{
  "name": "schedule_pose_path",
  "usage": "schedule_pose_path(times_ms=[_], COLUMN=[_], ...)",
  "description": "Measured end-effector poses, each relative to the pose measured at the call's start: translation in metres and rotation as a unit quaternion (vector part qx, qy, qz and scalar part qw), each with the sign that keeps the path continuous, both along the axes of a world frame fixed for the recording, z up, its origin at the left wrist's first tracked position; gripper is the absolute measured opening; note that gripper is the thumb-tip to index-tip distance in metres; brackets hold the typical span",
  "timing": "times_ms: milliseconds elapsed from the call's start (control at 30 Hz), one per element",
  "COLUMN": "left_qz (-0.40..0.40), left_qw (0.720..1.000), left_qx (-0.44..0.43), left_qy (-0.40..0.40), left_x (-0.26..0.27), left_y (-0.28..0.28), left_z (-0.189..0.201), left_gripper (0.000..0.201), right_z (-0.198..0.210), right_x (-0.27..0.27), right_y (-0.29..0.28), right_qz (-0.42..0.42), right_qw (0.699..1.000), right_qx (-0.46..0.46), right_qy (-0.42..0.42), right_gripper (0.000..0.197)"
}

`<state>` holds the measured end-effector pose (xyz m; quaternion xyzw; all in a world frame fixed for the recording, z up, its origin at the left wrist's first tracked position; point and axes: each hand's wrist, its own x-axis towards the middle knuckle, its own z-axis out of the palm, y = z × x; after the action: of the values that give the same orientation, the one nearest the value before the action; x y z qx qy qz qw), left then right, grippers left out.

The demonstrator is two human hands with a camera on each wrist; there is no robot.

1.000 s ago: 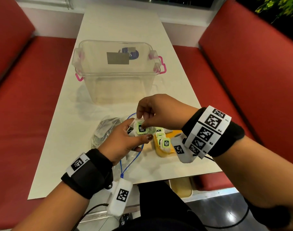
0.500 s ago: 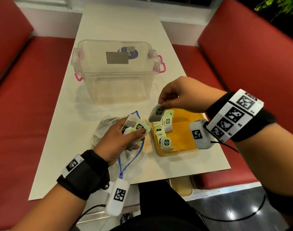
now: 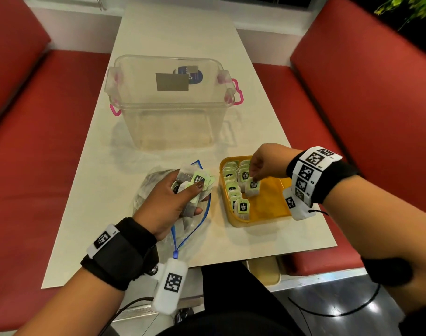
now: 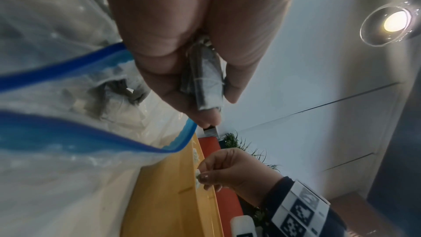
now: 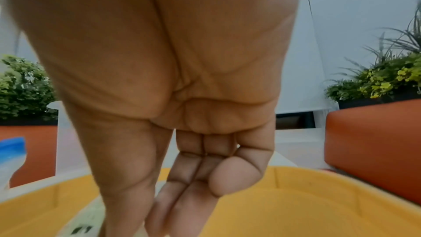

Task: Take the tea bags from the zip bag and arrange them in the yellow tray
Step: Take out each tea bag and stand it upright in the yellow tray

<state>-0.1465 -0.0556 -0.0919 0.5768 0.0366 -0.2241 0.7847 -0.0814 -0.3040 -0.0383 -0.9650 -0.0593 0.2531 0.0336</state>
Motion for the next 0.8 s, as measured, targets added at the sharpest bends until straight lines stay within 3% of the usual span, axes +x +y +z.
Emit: schedule_pose_path(times_ms=[333, 500, 633, 800], left_qz=[0.0, -0.002, -0.006, -0.005], left_qw=[1.0, 1.0, 1.0, 0.999], left_qx=[0.008, 0.011, 0.0, -0.022], left_qy=[-0.005, -0.01, -0.021, -0.029], left_x=[-0.001, -0.001, -0.003, -0.004], left_y=[0.0, -0.002, -0.005, -0.009], left_z=[0.001, 0.0, 0.004, 0.01], left_gripper=[0.036, 0.036, 0.036, 0.043], right_z=[-0.008, 0.004, 0.03, 0.041], right_x=[0.01, 0.009, -0.005, -0.023], right_y=[0.012, 0.01, 0.023, 0.051], right_qz=[0.0, -0.002, 0.006, 0.001], right_qw=[1.0, 0.997, 0.99, 0.973], right_qx=[-0.018, -0.016, 0.098, 0.228], right_qy=[-0.02, -0.071, -0.104, -0.045], right_gripper=[0.017, 0.017, 0.017, 0.02])
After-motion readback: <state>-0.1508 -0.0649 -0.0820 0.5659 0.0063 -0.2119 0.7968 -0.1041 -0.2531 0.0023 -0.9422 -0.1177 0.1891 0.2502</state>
